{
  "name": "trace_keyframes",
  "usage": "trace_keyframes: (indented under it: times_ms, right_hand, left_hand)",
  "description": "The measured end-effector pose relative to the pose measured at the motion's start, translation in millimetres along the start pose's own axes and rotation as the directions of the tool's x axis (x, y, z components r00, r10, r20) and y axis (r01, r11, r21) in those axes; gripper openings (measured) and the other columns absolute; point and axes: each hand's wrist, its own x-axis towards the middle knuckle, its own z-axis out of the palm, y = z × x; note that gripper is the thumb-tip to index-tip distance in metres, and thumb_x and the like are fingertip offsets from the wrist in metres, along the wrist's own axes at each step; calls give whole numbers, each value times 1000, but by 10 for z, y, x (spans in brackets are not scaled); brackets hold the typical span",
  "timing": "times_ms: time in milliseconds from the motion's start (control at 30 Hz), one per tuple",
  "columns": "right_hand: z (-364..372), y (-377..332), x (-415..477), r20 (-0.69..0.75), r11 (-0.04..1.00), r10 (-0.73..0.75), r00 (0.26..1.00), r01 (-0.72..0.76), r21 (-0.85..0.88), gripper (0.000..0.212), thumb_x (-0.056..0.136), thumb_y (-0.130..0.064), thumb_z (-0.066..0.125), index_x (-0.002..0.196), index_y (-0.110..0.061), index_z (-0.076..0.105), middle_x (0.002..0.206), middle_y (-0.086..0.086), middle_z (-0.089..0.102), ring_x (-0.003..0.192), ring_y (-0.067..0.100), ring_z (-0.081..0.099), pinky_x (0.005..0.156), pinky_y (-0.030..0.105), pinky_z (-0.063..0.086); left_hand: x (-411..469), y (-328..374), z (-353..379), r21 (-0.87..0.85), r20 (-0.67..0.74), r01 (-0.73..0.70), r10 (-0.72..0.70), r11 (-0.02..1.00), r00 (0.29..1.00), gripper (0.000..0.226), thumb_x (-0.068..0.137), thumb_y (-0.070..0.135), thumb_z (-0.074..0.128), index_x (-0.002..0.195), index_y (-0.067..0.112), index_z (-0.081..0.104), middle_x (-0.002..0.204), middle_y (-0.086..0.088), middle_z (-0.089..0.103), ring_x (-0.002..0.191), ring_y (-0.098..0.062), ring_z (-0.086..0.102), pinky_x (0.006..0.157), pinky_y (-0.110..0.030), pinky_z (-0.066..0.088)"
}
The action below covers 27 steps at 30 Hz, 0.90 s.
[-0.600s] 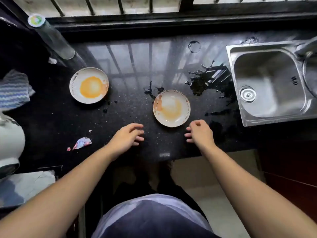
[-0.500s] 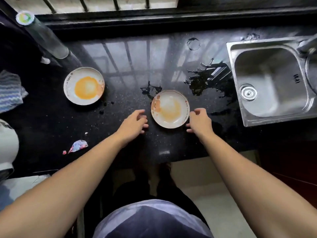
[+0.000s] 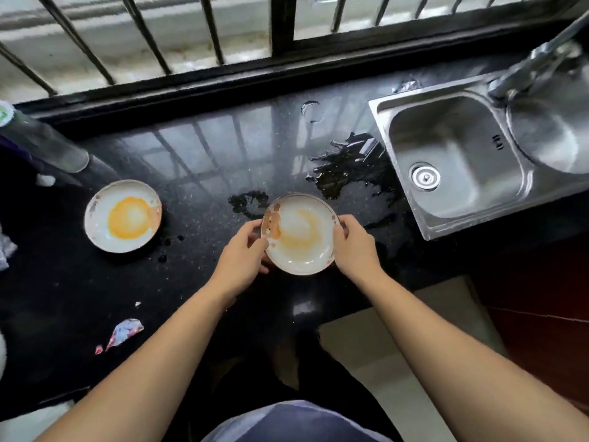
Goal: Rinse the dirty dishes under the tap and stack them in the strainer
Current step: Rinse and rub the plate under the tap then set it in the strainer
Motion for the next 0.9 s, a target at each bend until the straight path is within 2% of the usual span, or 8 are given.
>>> trace_keyframes:
  times_ms: [100,233,300,400,533,667,800,900]
  right_hand:
    - [-344,95,-305,-92,998,34,995,-29,54,19,104,-33,43,105,-31,62,87,-17,64,79,-1,55,61,11,36]
    - [-904,380,-668,-176,987,91,980,-66,143,21,104,-35,43,100,-35,64,87,-13,67,81,1,58,59,13,37]
    - [-1196,568,-779,-224,981,111,968,-70,182,22,103,-37,44,89,-42,60,85,-12,68,80,-1,59,58,13,38]
    - [-1688,898,-854,-282,966,123,952,-50,252,18,103,-39,47,92,-45,59,85,-13,69,79,-1,61,59,11,42]
    - [-2353,1422,-764,-305,955,96,947,-2,296,13,103,-40,49,100,-41,62,86,-13,70,83,2,65,67,20,51]
    - [-3062,1840,-560,-293,966,76,953,3,260,15,102,-39,52,103,-35,67,87,-16,70,84,-1,63,68,21,50]
    - [-3624,2037,-188,-265,982,54,963,-2,191,10,101,-37,54,94,-41,61,79,-23,65,78,-8,59,61,11,39]
    - [-3927,2133,217,-232,980,56,971,-10,196,17,99,-33,57,85,-43,58,79,-23,63,80,-5,59,64,13,40]
  left_hand:
    - [-172,156,184,-32,125,2,2,999,992,40,102,21,53,130,49,55,112,-1,72,73,-16,74,61,-30,62]
    - [-394,277,705,-71,293,0,20,997,956,49,106,14,53,147,40,48,118,-11,73,74,-23,71,61,-32,61]
    - [-462,363,1028,-70,340,-15,38,997,940,49,106,12,53,147,39,48,117,-8,75,76,-24,73,62,-32,61]
    - [-526,524,1604,-72,390,-44,69,996,918,47,105,11,55,139,44,55,117,-3,77,87,-28,78,65,-32,61]
    - [-581,696,2437,-94,370,-70,100,993,924,47,94,24,63,128,57,60,122,6,76,103,-22,77,70,-29,63]
    - [-678,861,3245,-177,357,-21,84,984,930,55,82,29,68,132,51,61,123,-3,76,102,-37,77,82,-56,64]
    - [-619,1106,3866,-234,305,-20,92,972,948,48,90,21,63,132,44,63,122,-2,77,107,-29,76,76,-42,65]
    - [-370,1291,4230,-251,274,-23,94,968,957,44,92,22,62,129,47,63,116,-5,78,99,-29,77,73,-40,64]
